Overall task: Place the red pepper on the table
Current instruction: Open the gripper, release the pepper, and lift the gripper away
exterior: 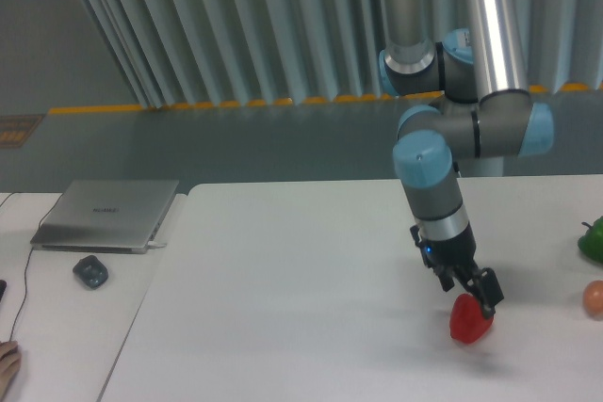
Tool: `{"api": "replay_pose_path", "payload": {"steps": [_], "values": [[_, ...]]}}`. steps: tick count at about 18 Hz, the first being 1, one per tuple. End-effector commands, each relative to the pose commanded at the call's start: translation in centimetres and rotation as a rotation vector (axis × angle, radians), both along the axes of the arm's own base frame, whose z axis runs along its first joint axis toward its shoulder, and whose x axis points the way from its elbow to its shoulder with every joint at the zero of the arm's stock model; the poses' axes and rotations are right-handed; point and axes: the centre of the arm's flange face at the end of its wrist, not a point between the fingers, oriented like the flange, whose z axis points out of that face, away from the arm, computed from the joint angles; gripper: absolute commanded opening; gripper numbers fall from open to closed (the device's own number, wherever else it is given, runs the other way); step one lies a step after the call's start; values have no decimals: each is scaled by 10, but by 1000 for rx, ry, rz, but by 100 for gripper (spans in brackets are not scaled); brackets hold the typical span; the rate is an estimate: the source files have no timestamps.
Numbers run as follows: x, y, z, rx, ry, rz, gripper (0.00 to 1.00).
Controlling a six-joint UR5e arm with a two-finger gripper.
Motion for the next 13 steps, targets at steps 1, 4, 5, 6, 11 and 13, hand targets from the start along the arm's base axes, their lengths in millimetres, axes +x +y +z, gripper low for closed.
{"api": "replay_pose_path", "payload": {"steps": [1,4,5,6,11,13], "values": [[-9,-8,13,5,-10,-30,100],[-43,-35,40,-16,-57,-131,100],[-54,-40,44,-21,-56,-143,100],[-66,-48,46,-32,-63,-158,100],[-133,-108,56,-132,-144,-417,100],[-151,-112,38,-151,-166,-469,100]]}}
